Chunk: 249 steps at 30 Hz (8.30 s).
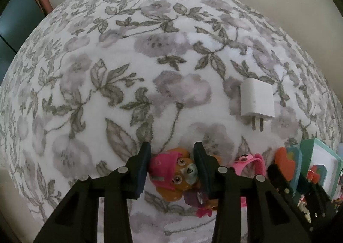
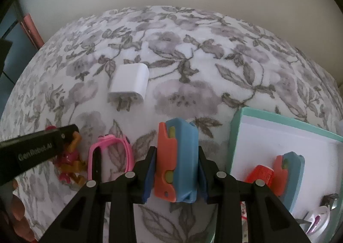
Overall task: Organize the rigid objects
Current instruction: 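Carry the puppy figurine in the left gripper while right gripper carries the coral-and-blue toy into the tray, then open the left gripper to drop the figurine while right gripper releases the coral-and-blue toy, then withdraw both tools from the tray back over the remaining pile, then lower the left gripper onto the pink watch band and close it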
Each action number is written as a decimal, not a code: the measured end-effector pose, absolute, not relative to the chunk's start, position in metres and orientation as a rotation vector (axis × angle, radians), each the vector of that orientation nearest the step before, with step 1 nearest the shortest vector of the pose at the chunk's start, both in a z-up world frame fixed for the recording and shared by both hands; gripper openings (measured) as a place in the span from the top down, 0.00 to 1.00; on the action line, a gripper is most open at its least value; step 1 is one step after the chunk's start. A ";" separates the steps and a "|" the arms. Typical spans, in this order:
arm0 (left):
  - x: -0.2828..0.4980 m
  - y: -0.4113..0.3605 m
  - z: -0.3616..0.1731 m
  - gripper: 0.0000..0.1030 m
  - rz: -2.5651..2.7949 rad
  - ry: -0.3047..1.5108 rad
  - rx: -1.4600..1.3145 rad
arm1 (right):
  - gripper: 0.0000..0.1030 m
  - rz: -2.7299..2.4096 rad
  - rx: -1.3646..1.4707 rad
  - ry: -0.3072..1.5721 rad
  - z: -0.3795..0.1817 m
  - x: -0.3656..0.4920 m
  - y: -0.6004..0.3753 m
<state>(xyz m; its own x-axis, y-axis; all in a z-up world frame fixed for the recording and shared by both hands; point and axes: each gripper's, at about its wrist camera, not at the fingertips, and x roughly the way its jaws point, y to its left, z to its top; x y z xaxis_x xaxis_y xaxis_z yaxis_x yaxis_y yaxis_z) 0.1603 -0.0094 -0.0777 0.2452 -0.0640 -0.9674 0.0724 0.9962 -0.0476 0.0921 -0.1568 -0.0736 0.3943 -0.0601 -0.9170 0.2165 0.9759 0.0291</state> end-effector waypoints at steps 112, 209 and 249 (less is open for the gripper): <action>0.033 -0.163 0.008 0.37 -0.452 1.190 0.217 | 0.39 -0.632 0.541 1.067 0.000 -0.078 -0.324; 0.127 -0.082 -0.079 0.12 -0.220 1.370 0.167 | 0.00 -0.387 0.319 1.061 -0.025 0.027 -0.230; 0.105 -0.108 -0.071 0.50 -0.342 1.372 0.168 | 0.00 -0.414 0.341 1.064 -0.024 0.026 -0.235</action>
<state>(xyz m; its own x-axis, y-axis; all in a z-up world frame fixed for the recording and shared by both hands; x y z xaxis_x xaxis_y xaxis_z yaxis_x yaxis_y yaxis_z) 0.1050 -0.1076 -0.0707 0.1587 -0.1402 -0.9773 0.3347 0.9389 -0.0803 0.0260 -0.2351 -0.0244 0.4217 -0.1616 -0.8922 0.4839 0.8723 0.0707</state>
